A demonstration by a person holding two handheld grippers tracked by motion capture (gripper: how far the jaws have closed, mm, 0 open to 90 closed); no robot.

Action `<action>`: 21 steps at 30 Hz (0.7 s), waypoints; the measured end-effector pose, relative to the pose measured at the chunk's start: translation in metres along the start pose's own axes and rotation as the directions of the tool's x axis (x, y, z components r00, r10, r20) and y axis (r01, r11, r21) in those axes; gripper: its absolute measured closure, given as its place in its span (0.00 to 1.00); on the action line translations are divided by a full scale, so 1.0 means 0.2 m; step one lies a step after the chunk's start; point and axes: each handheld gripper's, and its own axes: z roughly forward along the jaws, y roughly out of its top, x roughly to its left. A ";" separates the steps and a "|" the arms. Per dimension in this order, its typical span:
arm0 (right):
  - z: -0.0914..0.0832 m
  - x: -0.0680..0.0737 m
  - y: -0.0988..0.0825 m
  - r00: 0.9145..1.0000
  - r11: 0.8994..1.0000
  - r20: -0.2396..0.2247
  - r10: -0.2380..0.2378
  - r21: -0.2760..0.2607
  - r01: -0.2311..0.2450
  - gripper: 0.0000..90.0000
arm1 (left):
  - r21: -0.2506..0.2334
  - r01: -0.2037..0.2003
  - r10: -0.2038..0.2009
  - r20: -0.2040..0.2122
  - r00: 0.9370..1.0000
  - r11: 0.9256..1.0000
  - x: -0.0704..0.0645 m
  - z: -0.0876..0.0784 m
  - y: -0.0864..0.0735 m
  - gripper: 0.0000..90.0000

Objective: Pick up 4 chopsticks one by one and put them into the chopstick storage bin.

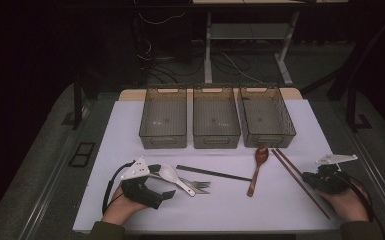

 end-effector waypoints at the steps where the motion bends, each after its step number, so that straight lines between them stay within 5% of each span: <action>1: 0.00 0.00 0.00 1.000 1.000 -0.002 0.004 0.001 -0.004 0.93 | -0.001 -0.001 0.001 0.000 1.000 1.000 0.00 0.00 0.00 0.00; 21: -0.15 -0.03 0.03 0.997 0.993 -0.082 0.000 -0.117 -0.009 0.94 | -0.015 -0.004 0.004 0.005 1.000 1.000 0.00 0.00 0.00 0.00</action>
